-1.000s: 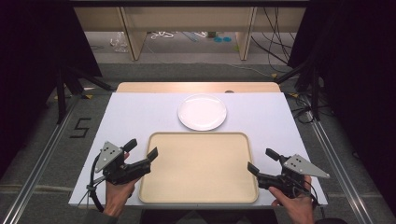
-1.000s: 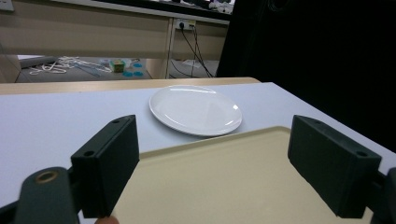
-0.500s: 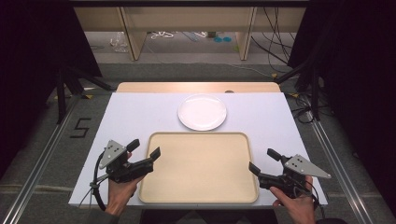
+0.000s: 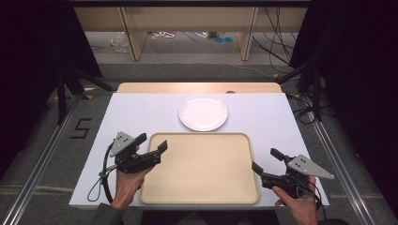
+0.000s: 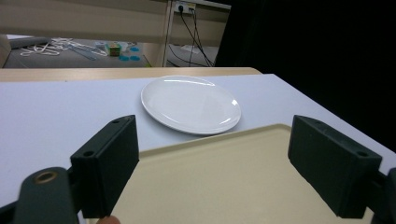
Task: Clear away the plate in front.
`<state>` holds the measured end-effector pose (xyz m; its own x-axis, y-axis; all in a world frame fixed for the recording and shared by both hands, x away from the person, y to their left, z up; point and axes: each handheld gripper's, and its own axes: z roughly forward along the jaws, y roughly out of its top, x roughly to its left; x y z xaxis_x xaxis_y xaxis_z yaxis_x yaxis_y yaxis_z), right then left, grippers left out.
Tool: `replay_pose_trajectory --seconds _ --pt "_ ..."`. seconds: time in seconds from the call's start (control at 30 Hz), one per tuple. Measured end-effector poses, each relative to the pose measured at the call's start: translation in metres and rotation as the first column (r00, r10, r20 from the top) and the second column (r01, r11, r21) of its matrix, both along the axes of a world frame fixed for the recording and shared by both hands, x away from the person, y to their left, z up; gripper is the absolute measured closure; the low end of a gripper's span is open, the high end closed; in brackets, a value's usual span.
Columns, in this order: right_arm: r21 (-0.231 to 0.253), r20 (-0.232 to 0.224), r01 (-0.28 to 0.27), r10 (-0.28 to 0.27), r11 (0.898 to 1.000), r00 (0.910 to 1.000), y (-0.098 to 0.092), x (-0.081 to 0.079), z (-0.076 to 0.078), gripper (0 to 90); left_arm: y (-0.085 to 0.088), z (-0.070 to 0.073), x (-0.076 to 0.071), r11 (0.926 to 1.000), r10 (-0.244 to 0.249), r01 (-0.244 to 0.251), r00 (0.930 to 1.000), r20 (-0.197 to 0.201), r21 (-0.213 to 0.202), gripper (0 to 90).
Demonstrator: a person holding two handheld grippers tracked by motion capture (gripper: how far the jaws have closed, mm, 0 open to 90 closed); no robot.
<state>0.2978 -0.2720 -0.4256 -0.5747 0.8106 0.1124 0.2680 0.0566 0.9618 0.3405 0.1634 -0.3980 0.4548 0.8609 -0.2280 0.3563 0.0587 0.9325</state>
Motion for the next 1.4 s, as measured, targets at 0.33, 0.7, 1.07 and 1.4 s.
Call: replay_pose_trajectory --seconds 0.33,0.7,1.07,1.4 --pt "0.006 0.001 0.007 -0.007 1.000 1.0000 -0.002 0.001 0.000 15.8 -0.018 -0.004 0.047 0.9977 -0.045 0.038 0.9922 -0.116 -0.057 15.9" --pt "-0.008 -0.002 -0.005 0.005 1.000 1.0000 -0.003 0.000 0.002 15.8 -0.029 -0.017 0.103 0.9709 -0.007 -0.059 0.9617 -0.274 -0.232 16.3" --pt "-0.002 -0.005 -0.018 0.018 1.000 0.9998 -0.002 0.000 0.002 15.8 -0.033 -0.041 0.143 0.9269 0.047 -0.167 0.9401 -0.337 -0.336 18.8" --pt "0.003 0.009 -0.026 0.026 1.000 0.9996 0.000 0.002 0.002 15.9 -0.042 -0.018 0.172 0.9352 0.054 -0.172 0.9338 -0.354 -0.310 19.3"
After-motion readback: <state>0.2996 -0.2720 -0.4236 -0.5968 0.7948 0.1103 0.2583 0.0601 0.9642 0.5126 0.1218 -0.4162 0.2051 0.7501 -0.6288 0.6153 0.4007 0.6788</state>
